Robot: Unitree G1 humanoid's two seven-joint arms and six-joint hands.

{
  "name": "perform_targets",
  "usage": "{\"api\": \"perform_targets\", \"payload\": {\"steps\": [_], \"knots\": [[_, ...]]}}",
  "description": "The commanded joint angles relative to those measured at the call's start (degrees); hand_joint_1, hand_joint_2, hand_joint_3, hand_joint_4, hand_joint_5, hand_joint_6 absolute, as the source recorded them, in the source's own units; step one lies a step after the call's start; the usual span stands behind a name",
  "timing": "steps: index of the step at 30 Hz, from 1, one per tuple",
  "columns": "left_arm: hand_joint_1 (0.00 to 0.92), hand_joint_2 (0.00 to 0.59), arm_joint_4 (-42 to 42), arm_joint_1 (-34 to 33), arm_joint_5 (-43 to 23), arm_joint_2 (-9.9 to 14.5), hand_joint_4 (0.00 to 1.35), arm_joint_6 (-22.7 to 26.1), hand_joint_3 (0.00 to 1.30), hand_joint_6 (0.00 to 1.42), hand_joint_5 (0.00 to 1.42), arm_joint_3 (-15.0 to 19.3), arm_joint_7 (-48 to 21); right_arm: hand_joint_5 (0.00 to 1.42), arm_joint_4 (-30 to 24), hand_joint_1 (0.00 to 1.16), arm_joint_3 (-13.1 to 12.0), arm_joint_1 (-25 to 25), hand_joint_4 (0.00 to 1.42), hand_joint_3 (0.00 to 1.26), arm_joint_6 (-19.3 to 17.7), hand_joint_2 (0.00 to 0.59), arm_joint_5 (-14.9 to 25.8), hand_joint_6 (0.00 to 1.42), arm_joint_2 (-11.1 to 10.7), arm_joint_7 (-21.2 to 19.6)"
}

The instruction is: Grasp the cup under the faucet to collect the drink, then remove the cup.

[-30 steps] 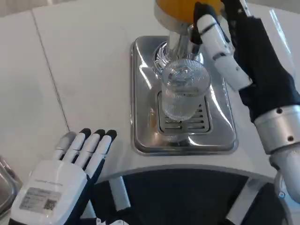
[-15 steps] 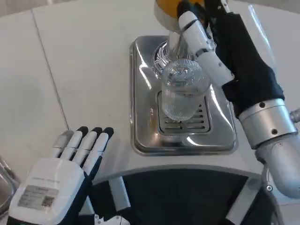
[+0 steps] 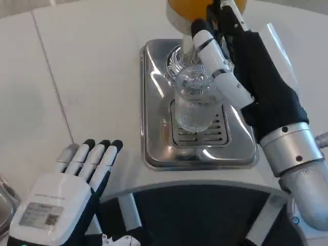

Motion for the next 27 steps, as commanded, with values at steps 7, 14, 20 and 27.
{"api": "perform_targets", "payload": {"steps": [7, 14, 20, 27], "knots": [[0.004, 0.102, 0.58, 0.12, -0.69, -0.42, 0.0, -0.15, 0.0, 0.04, 0.0, 0.19, 0.19, 0.0, -0.78, 0.02, 2.68, -1.57, 0.0, 0.0, 1.23, 0.511, -3.11, 0.02, -4.18, 2.94], [0.0, 0.099, 0.64, 0.11, -0.97, -1.0, 0.0, -0.16, 0.0, 0.04, 0.0, 0.25, 0.67, 0.0, -1.39, 0.0, 6.63, -4.4, 0.0, 0.0, 3.02, 0.517, -10.24, 0.03, -9.19, 8.56], [0.0, 0.098, 0.87, -0.02, -1.1, -1.16, 0.0, -0.23, 0.0, 0.04, 0.0, 0.25, 0.75, 0.0, -2.38, 0.0, 9.71, -5.88, 0.0, 0.02, 3.24, 0.492, -17.05, 0.04, -12.93, 13.9], [0.0, 0.098, 1.55, -1.13, -1.73, -2.0, 0.0, 0.51, 0.0, 0.04, 0.0, 0.47, 0.91, 0.0, -3.1, 0.0, 12.24, -7.96, 0.0, 0.04, 3.13, 0.505, -25.14, 0.05, -14.42, 19.21]]}}
